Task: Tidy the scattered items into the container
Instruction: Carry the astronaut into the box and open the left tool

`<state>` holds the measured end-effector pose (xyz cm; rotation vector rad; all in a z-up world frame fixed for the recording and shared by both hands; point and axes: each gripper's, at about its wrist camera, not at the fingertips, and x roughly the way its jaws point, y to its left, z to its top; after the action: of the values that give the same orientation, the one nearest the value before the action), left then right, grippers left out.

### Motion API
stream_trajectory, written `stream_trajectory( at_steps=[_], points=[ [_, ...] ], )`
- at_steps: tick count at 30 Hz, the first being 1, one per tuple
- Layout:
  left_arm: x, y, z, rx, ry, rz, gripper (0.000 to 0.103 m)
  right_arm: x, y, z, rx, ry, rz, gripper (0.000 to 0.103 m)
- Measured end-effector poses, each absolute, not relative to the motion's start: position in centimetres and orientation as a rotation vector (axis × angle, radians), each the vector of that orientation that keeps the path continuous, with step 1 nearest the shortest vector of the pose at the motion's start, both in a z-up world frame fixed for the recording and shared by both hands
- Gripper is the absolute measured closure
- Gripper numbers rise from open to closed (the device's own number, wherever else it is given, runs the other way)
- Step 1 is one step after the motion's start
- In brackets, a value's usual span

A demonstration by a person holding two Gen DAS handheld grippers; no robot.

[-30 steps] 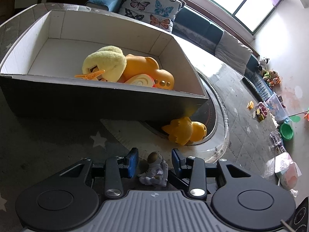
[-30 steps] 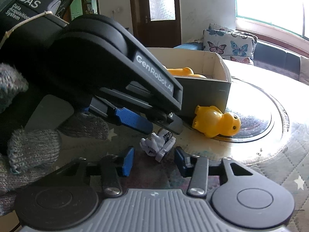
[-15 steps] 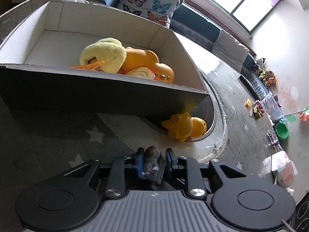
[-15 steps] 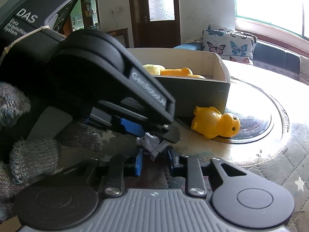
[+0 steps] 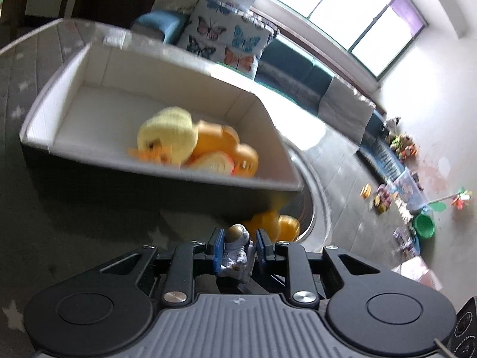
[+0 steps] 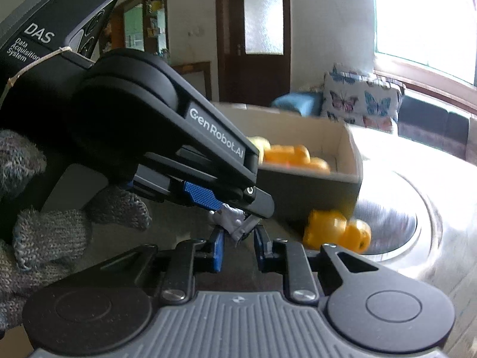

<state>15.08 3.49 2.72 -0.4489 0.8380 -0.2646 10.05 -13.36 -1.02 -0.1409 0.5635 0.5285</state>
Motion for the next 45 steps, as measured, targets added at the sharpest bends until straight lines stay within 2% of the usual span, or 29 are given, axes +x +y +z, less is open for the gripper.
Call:
stream_trajectory(
  at_steps=[12, 22, 35, 39, 45],
  points=[
    [19.4, 5.7, 6.6, -0.443, 0.724, -0.231, 0.078, 15.2, -10.4, 2.5, -0.192, 0.471, 0.552, 0.084],
    [22.6, 6.5, 4.4, -0.457, 0.769, -0.215, 0.08, 18.8, -9.6, 0.4, -0.183, 0.538, 0.56, 0.085],
    [21.9, 6.6, 4.2, -0.448, 0.769, -0.192, 0.076, 18.5, -10.6, 0.2, -0.164, 0.529, 0.545, 0.084],
    [21.1, 6.3, 4.4, -0.443, 0.766, -0.195, 0.076, 17.8, -11.0, 0.6, -0.163, 0.513, 0.538, 0.081],
    [19.5, 5.4, 4.8, -0.421, 0.761, -0.205, 0.075, 16.2, -12.0, 1.2, -0.161, 0.491, 0.521, 0.067]
  ],
)
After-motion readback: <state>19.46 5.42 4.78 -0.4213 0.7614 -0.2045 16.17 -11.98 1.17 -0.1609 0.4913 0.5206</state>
